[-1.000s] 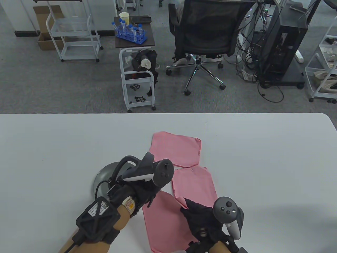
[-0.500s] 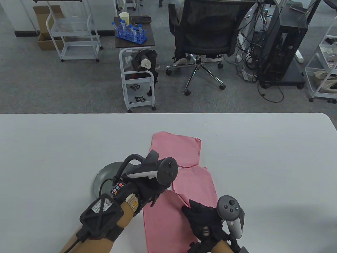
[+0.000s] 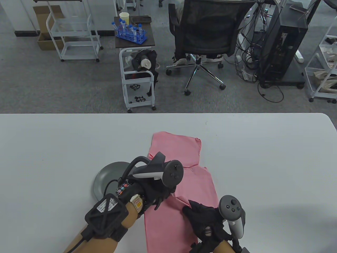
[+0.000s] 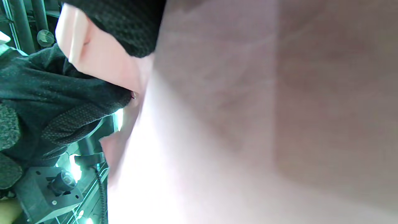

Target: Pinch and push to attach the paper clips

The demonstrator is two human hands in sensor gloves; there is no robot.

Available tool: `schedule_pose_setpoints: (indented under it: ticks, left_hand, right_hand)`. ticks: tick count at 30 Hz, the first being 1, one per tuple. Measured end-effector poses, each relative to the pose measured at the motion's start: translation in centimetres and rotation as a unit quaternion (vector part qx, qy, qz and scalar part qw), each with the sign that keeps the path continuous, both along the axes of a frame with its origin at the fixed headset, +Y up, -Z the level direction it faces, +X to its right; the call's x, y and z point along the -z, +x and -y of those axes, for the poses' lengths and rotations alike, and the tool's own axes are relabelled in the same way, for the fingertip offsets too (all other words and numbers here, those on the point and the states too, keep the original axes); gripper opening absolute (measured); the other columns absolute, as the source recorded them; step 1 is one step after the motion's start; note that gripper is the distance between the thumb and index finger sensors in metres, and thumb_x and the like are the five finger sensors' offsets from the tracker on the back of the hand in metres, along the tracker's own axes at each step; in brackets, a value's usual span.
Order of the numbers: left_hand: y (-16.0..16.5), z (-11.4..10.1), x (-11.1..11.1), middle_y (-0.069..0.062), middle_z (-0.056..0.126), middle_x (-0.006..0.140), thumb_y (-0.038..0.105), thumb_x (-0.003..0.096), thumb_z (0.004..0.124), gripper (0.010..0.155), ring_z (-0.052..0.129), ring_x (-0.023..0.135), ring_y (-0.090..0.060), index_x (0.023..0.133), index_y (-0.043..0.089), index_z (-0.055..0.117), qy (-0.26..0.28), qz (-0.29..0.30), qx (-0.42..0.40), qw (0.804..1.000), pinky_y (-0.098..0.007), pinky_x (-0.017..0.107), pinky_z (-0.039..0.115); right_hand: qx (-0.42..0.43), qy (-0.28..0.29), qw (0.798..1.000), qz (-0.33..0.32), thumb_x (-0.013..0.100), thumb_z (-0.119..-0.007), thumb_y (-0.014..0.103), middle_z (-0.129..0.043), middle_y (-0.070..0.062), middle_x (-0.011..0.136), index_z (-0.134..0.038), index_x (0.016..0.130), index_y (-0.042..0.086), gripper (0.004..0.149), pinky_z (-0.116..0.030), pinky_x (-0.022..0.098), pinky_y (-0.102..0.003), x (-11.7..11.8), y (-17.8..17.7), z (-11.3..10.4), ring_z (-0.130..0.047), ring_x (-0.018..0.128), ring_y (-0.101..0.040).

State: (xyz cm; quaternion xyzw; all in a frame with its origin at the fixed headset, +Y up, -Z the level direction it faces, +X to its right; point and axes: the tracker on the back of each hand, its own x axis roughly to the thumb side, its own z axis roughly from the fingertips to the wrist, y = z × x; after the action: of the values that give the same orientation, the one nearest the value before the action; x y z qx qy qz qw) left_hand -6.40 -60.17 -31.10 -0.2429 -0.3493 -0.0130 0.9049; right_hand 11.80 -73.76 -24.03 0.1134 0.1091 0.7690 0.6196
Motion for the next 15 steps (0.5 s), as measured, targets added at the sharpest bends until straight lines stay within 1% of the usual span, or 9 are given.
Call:
schedule_pose_setpoints:
  ticks: [3, 5, 6, 7, 9, 10, 12, 13, 15]
  left_hand:
    - [-0.6, 0.6, 0.3, -0.002, 0.097, 0.075, 0.029, 0.0358, 0.087, 0.04, 0.097, 0.067, -0.024, 0.075, 0.027, 0.093, -0.025, -0.006, -0.014, 1.0, -0.05, 0.06, 0.074]
    - [-1.5, 0.8, 0.8, -0.001, 0.098, 0.074, 0.03, 0.0361, 0.086, 0.039, 0.097, 0.066, -0.023, 0.075, 0.028, 0.093, -0.035, -0.018, -0.023, 0.999, -0.05, 0.059, 0.074]
    - [-1.8, 0.8, 1.0, -0.002, 0.098, 0.073, 0.03, 0.0361, 0.085, 0.039, 0.097, 0.065, -0.023, 0.074, 0.028, 0.093, -0.037, -0.023, -0.029, 0.999, -0.05, 0.059, 0.074]
    - [-2.4, 0.8, 1.3, -0.002, 0.098, 0.073, 0.03, 0.0362, 0.085, 0.039, 0.097, 0.065, -0.023, 0.074, 0.028, 0.093, -0.04, -0.035, -0.033, 0.998, -0.05, 0.059, 0.074]
    - [-3.6, 0.8, 1.9, -0.002, 0.098, 0.073, 0.031, 0.0362, 0.085, 0.039, 0.097, 0.065, -0.023, 0.075, 0.028, 0.092, -0.036, -0.057, -0.039, 0.997, -0.05, 0.059, 0.074]
    - [-4.3, 0.9, 2.2, -0.002, 0.098, 0.073, 0.031, 0.0363, 0.085, 0.039, 0.098, 0.065, -0.023, 0.075, 0.028, 0.092, -0.044, -0.069, -0.049, 0.995, -0.05, 0.059, 0.074]
    - [-5.2, 1.4, 2.4, -0.002, 0.098, 0.073, 0.031, 0.0366, 0.085, 0.04, 0.098, 0.064, -0.023, 0.076, 0.027, 0.092, -0.07, -0.082, -0.079, 0.991, -0.05, 0.059, 0.075]
    - [-5.5, 1.5, 2.4, -0.003, 0.098, 0.073, 0.031, 0.0368, 0.085, 0.04, 0.098, 0.064, -0.023, 0.076, 0.027, 0.092, -0.077, -0.084, -0.092, 0.989, -0.05, 0.058, 0.075]
    - [-6.1, 2.0, 2.3, -0.003, 0.098, 0.073, 0.031, 0.037, 0.085, 0.04, 0.098, 0.064, -0.023, 0.076, 0.026, 0.092, -0.09, -0.091, -0.116, 0.985, -0.05, 0.058, 0.075]
  right_hand:
    - [-0.002, 0.001, 1.0, -0.002, 0.043, -0.074, 0.031, -0.1, -0.004, 0.052, -0.076, 0.079, 0.011, 0.041, -0.086, 0.041, -0.042, 0.0, 0.0, 0.0, -0.105, 0.032, -0.022]
    - [-0.007, 0.002, 1.0, -0.003, 0.043, -0.075, 0.033, -0.1, -0.005, 0.056, -0.075, 0.08, 0.012, 0.042, -0.085, 0.043, -0.044, -0.1, -0.1, 0.0, -0.106, 0.035, -0.024]
    - [-0.009, -0.002, 1.0, -0.004, 0.043, -0.075, 0.034, -0.1, -0.006, 0.059, -0.073, 0.081, 0.012, 0.044, -0.085, 0.044, -0.046, -0.1, -0.2, -0.1, -0.106, 0.038, -0.026]
    - [-0.017, -0.015, 1.0, -0.01, 0.043, -0.077, 0.035, -0.098, -0.007, 0.065, -0.071, 0.084, 0.012, 0.047, -0.084, 0.044, -0.047, -0.2, -0.2, -0.1, -0.105, 0.042, -0.026]
    - [-0.057, -0.045, 0.997, -0.038, 0.042, -0.079, 0.038, -0.091, -0.009, 0.075, -0.063, 0.088, 0.011, 0.055, -0.082, 0.047, -0.048, -0.2, 0.0, 0.1, -0.103, 0.049, -0.028]
    - [-0.081, -0.048, 0.995, -0.041, 0.043, -0.078, 0.038, -0.091, -0.008, 0.075, -0.063, 0.088, 0.012, 0.054, -0.081, 0.049, -0.047, -0.1, 0.1, 0.3, -0.103, 0.051, -0.027]
    - [-0.081, -0.039, 0.996, -0.012, 0.043, -0.079, 0.034, -0.097, -0.006, 0.067, -0.073, 0.082, 0.013, 0.044, -0.084, 0.046, -0.045, 0.0, 0.3, 0.3, -0.105, 0.046, -0.025]
    - [-0.076, -0.039, 0.996, -0.008, 0.042, -0.08, 0.032, -0.098, -0.006, 0.065, -0.074, 0.08, 0.012, 0.043, -0.084, 0.044, -0.045, 0.0, 0.2, 0.3, -0.106, 0.043, -0.025]
    - [-0.076, -0.036, 0.996, -0.02, 0.042, -0.079, 0.032, -0.098, -0.005, 0.063, -0.075, 0.08, 0.012, 0.042, -0.084, 0.045, -0.045, 0.0, 0.2, 0.2, -0.105, 0.042, -0.024]
